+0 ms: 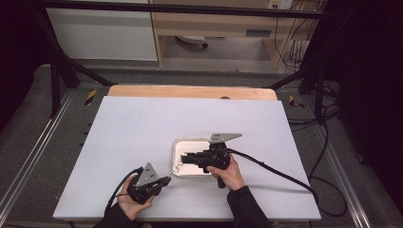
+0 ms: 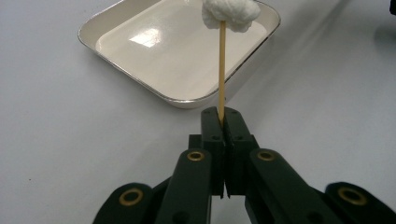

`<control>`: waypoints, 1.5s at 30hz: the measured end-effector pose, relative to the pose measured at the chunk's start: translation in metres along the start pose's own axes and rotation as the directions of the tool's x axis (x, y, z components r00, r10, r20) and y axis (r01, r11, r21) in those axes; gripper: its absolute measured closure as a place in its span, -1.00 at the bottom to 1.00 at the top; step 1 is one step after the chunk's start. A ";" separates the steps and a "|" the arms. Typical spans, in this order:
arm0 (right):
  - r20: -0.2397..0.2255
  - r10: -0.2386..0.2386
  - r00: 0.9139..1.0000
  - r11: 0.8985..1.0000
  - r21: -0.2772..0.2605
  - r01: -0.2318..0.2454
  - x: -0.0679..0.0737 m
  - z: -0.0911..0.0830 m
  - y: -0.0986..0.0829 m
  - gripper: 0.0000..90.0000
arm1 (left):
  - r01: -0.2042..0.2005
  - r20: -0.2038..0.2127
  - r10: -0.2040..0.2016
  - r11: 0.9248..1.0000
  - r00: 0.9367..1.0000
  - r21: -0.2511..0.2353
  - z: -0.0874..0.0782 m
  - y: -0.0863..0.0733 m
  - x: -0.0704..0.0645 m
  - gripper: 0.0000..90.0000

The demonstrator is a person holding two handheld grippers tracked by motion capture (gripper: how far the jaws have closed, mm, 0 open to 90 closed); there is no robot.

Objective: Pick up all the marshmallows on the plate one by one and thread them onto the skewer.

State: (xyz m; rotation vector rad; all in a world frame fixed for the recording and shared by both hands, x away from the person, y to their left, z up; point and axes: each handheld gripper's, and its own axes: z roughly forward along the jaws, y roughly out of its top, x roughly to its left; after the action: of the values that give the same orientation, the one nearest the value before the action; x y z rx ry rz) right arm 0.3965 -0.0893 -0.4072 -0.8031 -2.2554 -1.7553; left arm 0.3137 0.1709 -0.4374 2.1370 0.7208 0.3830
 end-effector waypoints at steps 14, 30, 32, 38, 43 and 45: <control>0.062 -0.055 0.997 0.998 -0.001 0.055 0.007 -0.003 0.002 0.24 | 0.028 -0.002 -0.028 0.999 1.000 -0.022 -0.002 0.001 0.003 0.97; 0.335 -0.114 0.935 0.992 0.096 0.086 -0.014 -0.047 -0.010 -0.87 | 0.074 0.018 -0.073 0.997 0.997 -0.028 -0.005 0.002 0.008 0.96; 0.354 -0.109 0.929 0.991 0.107 0.076 -0.019 -0.053 -0.015 -0.90 | 0.074 0.021 -0.074 0.997 0.997 -0.026 -0.006 0.002 0.009 0.96; 0.422 -0.101 0.901 0.990 0.135 0.047 -0.031 -0.075 -0.030 -0.97 | 0.094 0.033 -0.093 0.995 0.995 -0.023 -0.007 0.006 0.012 0.96; 0.440 -0.113 0.891 0.988 0.147 0.053 -0.037 -0.096 -0.041 -0.98 | 0.104 0.034 -0.103 0.995 0.994 -0.013 -0.007 0.009 0.014 0.96; 0.445 -0.108 0.889 0.988 0.149 0.046 -0.039 -0.103 -0.045 -0.98 | 0.103 0.033 -0.103 0.995 0.994 -0.010 -0.008 0.012 0.015 0.96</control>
State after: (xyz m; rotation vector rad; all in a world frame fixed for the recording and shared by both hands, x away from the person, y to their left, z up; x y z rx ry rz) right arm 0.3867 -0.2048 -0.4330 -1.2144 -2.6964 -1.5456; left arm 0.3260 0.1792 -0.4233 2.0804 0.8046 0.2958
